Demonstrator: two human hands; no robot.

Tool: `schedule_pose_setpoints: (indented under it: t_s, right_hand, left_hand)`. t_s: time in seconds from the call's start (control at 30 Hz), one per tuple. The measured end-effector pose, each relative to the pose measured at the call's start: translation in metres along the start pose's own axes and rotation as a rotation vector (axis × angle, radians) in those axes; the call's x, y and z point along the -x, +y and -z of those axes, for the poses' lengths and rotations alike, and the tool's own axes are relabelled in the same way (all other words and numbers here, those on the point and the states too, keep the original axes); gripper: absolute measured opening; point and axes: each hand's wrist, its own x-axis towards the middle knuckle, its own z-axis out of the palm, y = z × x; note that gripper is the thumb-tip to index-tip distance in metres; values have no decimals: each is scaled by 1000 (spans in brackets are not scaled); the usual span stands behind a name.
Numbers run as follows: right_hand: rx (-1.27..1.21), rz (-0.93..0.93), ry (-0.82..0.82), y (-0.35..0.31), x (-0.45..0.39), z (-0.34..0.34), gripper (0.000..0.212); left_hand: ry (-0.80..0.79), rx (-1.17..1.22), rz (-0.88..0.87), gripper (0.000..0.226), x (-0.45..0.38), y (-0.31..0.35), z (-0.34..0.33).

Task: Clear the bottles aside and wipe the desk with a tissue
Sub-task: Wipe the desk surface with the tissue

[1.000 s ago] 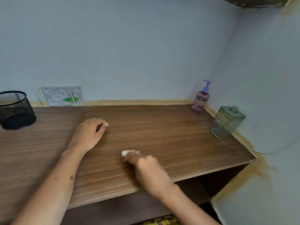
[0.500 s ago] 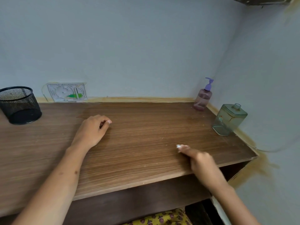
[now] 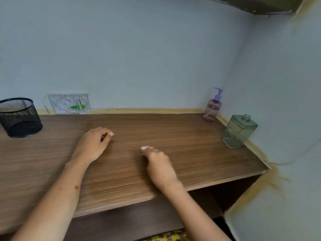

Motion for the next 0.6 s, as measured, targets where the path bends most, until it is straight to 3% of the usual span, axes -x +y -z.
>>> schedule_pose_setpoints:
  t_s: [0.1,0.2,0.33,0.43,0.53,0.6]
  right_hand:
    - [-89,336,-197,-48,16,-18,55]
    - [-107,409,-241,-51,27,-26,60]
    - [-93,221,-164,-16,28,-4,63]
    - [11,-21,-7,29,29,15,67]
    - [65,-244,123,57,28,27,59]
    - [78,-292,137,53,24,27,52]
  left_hand:
    - [18,18,13,17,1,-2,1]
    - [38,24,18,18,2,-3,3]
    - [55,40,42,19,2,-4,3]
    - [137,35,97,20,2,-5,6]
    - [226,30,167,21,2,-8,9]
    - [258,37,191,21,2,-11,10]
